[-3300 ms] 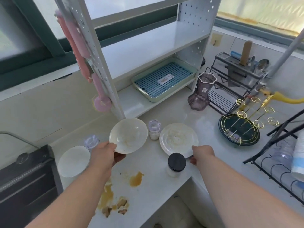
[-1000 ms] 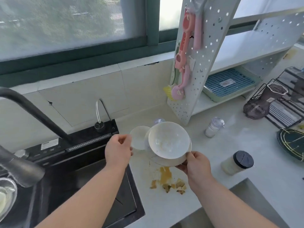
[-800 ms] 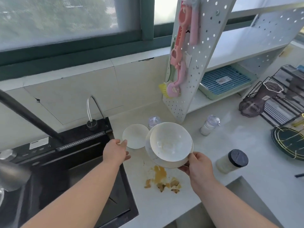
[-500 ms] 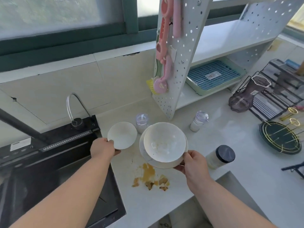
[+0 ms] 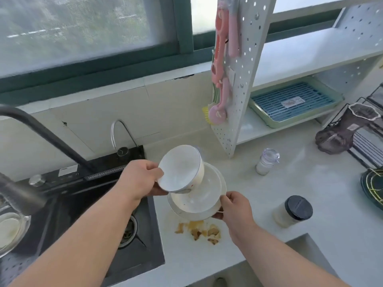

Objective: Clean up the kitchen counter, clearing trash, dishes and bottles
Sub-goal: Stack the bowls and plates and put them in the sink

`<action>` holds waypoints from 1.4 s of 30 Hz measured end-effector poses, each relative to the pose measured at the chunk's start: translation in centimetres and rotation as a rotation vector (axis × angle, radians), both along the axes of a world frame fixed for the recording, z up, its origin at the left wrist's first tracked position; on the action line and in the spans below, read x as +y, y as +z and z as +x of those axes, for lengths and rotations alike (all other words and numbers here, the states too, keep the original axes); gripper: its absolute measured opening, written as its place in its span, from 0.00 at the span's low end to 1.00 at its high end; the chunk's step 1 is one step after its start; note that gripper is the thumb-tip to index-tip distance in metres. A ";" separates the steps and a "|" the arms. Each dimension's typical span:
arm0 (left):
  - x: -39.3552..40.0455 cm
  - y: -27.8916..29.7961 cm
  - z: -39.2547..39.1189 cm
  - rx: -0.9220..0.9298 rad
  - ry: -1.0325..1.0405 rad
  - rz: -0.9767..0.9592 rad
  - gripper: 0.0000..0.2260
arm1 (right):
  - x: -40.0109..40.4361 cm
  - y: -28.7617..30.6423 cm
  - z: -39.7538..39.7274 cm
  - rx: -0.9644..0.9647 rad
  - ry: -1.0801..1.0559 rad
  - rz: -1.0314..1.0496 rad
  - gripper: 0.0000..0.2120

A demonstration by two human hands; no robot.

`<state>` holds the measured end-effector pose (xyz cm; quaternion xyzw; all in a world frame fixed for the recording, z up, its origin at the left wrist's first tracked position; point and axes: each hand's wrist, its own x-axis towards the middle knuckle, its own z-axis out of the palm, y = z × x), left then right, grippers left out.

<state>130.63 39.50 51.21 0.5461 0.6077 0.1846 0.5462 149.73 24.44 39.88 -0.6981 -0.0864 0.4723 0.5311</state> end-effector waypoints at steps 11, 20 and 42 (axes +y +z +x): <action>-3.1 -0.7 -2.4 0.162 0.051 0.056 0.09 | 2.0 1.7 -2.3 -0.015 0.215 0.026 0.08; -3.6 -1.3 -8.0 0.148 0.203 0.041 0.12 | 3.7 2.6 -6.6 -0.008 0.343 0.028 0.08; -4.8 -2.6 -37.6 0.233 0.415 0.124 0.10 | 8.6 0.2 -33.6 -0.039 0.496 -0.019 0.06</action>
